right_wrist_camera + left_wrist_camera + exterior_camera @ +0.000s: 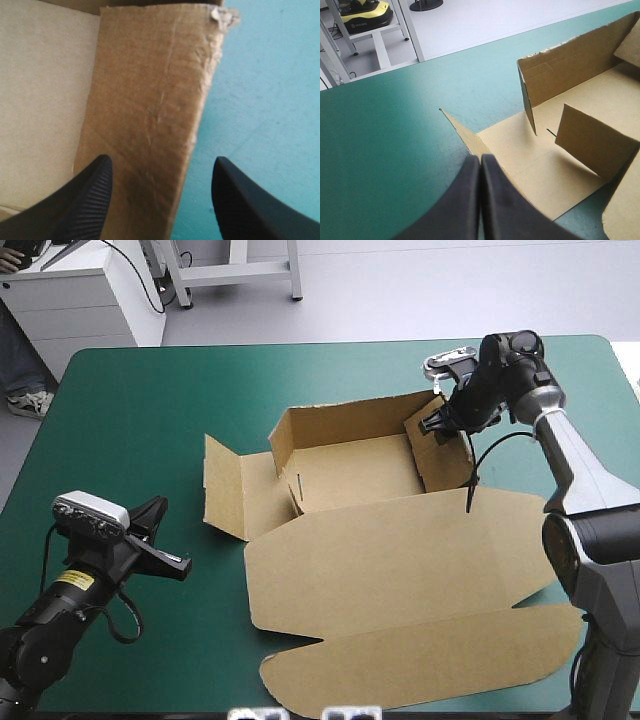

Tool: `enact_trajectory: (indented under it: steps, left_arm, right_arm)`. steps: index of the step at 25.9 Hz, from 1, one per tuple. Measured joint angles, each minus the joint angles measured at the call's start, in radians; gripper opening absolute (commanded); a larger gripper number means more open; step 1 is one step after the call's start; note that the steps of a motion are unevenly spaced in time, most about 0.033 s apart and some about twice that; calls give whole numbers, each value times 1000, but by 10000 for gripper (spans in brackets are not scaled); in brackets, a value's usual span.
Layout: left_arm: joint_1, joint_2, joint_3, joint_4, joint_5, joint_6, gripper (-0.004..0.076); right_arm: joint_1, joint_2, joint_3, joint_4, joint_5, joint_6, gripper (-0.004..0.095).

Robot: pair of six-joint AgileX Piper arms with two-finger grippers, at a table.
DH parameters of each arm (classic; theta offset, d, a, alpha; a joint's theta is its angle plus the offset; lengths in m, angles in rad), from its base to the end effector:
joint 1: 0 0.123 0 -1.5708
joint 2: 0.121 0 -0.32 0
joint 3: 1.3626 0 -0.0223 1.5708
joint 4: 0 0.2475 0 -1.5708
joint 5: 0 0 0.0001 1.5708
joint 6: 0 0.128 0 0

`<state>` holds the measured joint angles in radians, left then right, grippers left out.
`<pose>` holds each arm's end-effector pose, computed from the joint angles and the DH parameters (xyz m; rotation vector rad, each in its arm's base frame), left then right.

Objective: Fold the box

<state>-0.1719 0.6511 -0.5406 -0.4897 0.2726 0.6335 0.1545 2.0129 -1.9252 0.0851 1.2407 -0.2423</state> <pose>0.1363 -0.0402 0.3294 0.3901 1.7937 -0.1254 0.4526 0.0809 0.2951 -0.5337 2.7559 0.0989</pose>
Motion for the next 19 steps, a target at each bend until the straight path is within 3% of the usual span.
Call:
enact_trajectory:
  steps: [2,4,5,8,19]
  left_arm:
    - [0,0,0,0,1,0,-8]
    - [0,0,0,0,1,0,-8]
    - [0,0,0,0,1,1,-8]
    - [0,0,1,0,1,2,-8]
    - [0,12,1,0,1,2,-8]
  right_arm:
    - [0,52,0,5,-2,0,524]
    - [0,86,5,20,-6,0,406]
    - [0,94,8,28,-6,0,275]
    - [-1,97,8,30,-7,11,9]
    - [0,55,8,41,-4,30,-18]
